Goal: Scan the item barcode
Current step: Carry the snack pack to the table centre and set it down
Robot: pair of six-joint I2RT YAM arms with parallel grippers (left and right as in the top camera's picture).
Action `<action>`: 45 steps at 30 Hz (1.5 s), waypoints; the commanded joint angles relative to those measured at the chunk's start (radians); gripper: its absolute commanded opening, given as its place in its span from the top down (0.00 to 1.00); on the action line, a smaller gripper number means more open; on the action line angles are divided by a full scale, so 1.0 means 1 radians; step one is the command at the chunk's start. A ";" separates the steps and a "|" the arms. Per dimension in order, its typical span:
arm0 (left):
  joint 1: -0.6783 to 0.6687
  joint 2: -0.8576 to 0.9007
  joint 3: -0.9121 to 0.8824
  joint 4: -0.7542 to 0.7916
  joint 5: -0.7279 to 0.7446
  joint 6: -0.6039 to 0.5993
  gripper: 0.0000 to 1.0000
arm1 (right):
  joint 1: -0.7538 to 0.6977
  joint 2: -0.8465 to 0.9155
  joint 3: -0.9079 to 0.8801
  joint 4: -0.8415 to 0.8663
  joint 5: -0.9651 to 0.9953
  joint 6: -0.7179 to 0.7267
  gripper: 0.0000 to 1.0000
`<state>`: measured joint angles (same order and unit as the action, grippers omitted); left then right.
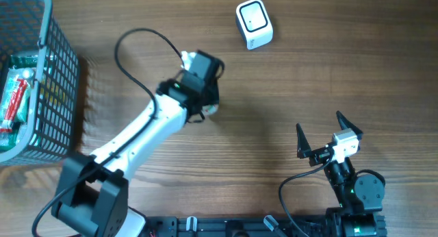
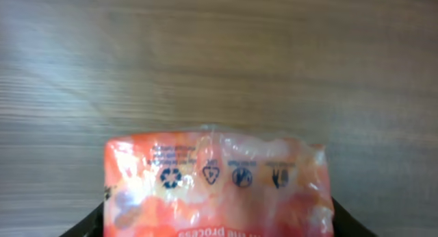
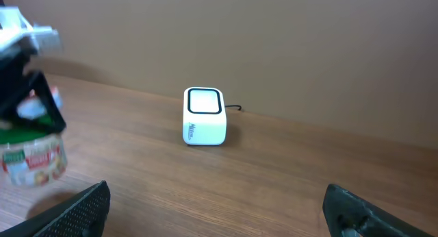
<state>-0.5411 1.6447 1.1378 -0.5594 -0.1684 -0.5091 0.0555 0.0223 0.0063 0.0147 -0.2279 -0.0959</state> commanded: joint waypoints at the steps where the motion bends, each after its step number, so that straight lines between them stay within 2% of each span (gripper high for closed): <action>1: -0.067 -0.003 -0.026 0.055 -0.024 -0.040 0.62 | 0.001 0.000 -0.001 0.003 -0.006 -0.009 0.00; 7: -0.167 0.037 -0.026 0.118 -0.027 -0.083 0.66 | 0.001 0.000 -0.001 0.003 -0.006 -0.009 0.00; 15: -0.254 0.071 -0.026 0.224 -0.027 -0.083 0.66 | 0.001 0.000 -0.001 0.003 -0.006 -0.009 0.00; 20: -0.332 0.113 -0.026 0.254 -0.121 -0.065 0.63 | 0.001 0.000 -0.001 0.003 -0.006 -0.009 0.00; 25: -0.360 0.153 -0.026 0.265 -0.121 -0.021 0.62 | 0.001 0.000 -0.001 0.003 -0.006 -0.009 0.01; 27: -0.359 0.153 -0.026 0.267 -0.125 -0.019 0.59 | 0.001 0.000 -0.001 0.003 -0.006 -0.009 0.00; 30: -0.362 0.153 -0.026 0.268 -0.124 -0.019 0.46 | 0.001 0.000 -0.001 0.003 -0.006 -0.008 0.00; 36: -0.362 0.153 -0.026 0.269 -0.124 -0.019 0.00 | 0.001 0.000 -0.001 0.003 -0.006 -0.009 0.00; 41: -0.362 0.130 -0.025 0.277 -0.125 -0.017 0.00 | 0.001 0.000 -0.001 0.003 -0.006 -0.009 0.00; 45: -0.355 0.074 -0.017 0.298 -0.129 0.059 0.00 | 0.001 0.000 -0.001 0.003 -0.006 -0.009 0.00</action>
<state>-0.9012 1.7855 1.1049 -0.2749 -0.2726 -0.5159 0.0555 0.0223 0.0063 0.0147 -0.2283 -0.0959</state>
